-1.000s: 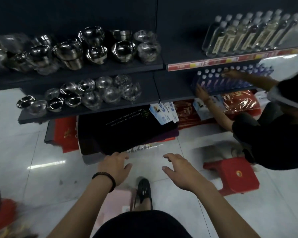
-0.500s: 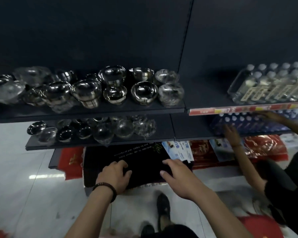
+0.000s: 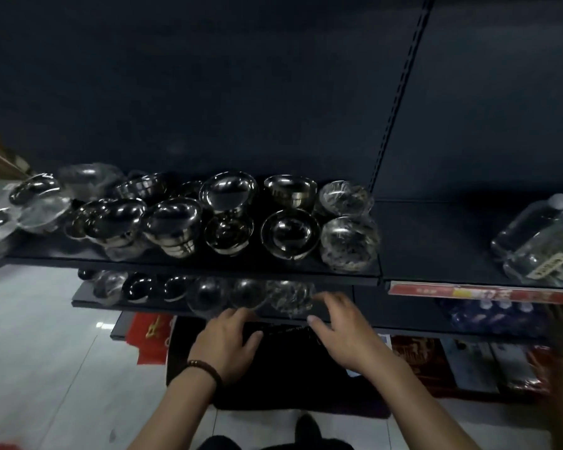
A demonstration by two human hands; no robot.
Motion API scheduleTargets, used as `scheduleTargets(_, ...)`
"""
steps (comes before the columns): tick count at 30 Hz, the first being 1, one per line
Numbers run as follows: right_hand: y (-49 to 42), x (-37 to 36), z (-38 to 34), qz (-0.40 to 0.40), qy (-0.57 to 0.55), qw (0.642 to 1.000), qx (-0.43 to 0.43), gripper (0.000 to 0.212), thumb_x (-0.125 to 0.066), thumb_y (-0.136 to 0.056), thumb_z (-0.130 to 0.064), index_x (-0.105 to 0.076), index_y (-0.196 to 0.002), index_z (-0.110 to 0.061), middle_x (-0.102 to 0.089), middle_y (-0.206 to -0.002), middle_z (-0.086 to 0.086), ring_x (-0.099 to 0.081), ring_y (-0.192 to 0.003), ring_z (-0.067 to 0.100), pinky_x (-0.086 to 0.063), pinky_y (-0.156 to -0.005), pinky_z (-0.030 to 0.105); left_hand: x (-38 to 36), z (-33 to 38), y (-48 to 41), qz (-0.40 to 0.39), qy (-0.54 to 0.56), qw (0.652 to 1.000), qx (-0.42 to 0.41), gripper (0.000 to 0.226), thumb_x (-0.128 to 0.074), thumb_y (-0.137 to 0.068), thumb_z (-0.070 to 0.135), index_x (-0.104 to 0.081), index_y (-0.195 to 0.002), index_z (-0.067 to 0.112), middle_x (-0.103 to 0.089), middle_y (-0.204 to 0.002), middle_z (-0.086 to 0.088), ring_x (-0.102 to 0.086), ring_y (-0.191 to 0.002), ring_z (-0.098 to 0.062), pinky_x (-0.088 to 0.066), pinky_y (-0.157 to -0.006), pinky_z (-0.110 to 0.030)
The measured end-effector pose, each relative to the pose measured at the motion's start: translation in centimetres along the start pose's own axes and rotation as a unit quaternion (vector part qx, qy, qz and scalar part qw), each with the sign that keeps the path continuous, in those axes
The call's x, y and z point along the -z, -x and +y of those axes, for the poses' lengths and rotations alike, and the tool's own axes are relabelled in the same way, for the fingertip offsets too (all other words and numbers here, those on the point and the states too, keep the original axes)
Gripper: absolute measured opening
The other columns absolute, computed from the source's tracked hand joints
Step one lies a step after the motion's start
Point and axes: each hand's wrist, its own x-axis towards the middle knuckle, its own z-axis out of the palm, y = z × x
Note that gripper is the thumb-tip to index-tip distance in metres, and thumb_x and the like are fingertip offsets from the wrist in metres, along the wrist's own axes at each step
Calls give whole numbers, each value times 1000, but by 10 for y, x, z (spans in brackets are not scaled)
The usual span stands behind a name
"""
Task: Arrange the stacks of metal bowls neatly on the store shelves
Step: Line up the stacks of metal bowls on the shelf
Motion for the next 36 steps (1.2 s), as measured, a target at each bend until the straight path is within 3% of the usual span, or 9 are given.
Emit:
scheduleTargets(7, -26, 20, -1, 65, -59, 994, -58, 44, -56, -105, -47, -51, -146, -30, -54, -142, -3, -55, -131, 18, -49, -104, 33, 8, 20, -56, -22, 22, 999, -45, 51, -49, -87, 61, -56, -130, 35, -59, -129, 1, -62, -118, -24, -53, -98, -41)
scheduleTargets(15, -37, 19, -20, 157, -84, 973, -148, 41, -60, -102, -45, -55, -140, -28, -61, -131, 1, -62, -117, 19, -53, -93, 34, 51, 20, -124, -46, 32, 983, -176, 26, -48, -81, 57, -60, -94, 37, -60, -99, 12, -61, -94, -13, -54, -85, -36)
scheduleTargets(20, -39, 21, -44, 235, -100, 948, -190, 20, -64, -102, -32, -62, -122, -29, -66, -97, -7, -67, -86, 14, -57, -82, 39, 69, 17, -155, -54, 56, 968, -241, 18, -58, -89, 49, -61, -100, 35, -62, -103, 11, -63, -96, -11, -55, -88, -34)
scheduleTargets(22, -38, 23, -51, 260, -119, 934, -214, 11, -64, -103, -31, -62, -114, -30, -68, -96, -6, -64, -83, 11, -56, -80, 36, 71, 17, -165, -65, 70, 958, -270, 10, -58, -93, 43, -61, -100, 37, -61, -103, 13, -62, -96, -8, -55, -88, -34)
scheduleTargets(26, -42, 36, -44, 275, -118, 920, -254, 9, -61, -104, -33, -63, -109, -26, -71, -79, 3, -63, -61, 7, -44, -53, 23, 72, 30, -175, -135, 125, 940, -287, 6, -63, -98, 31, -68, -100, 28, -69, -99, 9, -65, -92, -6, -53, -81, -22)
scheduleTargets(28, -47, 46, -35, 266, -117, 918, -269, 18, -61, -104, -33, -65, -105, -16, -71, -81, 9, -66, -68, 15, -46, -62, 32, 69, 37, -176, -160, 128, 939, -276, 12, -64, -99, 34, -67, -106, 25, -68, -102, 5, -65, -92, -8, -49, -75, -15)
scheduleTargets(30, -56, 54, -23, 259, -113, 919, -274, 28, -58, -105, -32, -65, -96, -6, -70, -83, 16, -65, -75, 27, -44, -69, 39, 65, 42, -177, -175, 130, 942, -257, 19, -63, -98, 38, -65, -114, 28, -63, -107, 8, -63, -95, -6, -47, -78, -15)
scheduleTargets(33, -72, 63, 2, 249, -103, 922, -277, 48, -54, -106, -43, -50, -70, -11, -55, -65, 8, -60, -70, 30, -35, -64, 38, 55, 48, -177, -169, 141, 948, -228, 24, -64, -98, 40, -63, -119, 30, -61, -113, 10, -61, -103, -3, -51, -89, -23)
scheduleTargets(36, -91, 72, 23, 221, -114, 926, -285, 59, -53, -100, -62, -71, -84, -8, -73, -68, 9, -74, -63, 26, -55, -60, 35, 46, 62, -176, -163, 153, 955, -197, 31, -64, -98, 41, -63, -126, 27, -63, -118, 8, -60, -111, -4, -50, -96, -23)
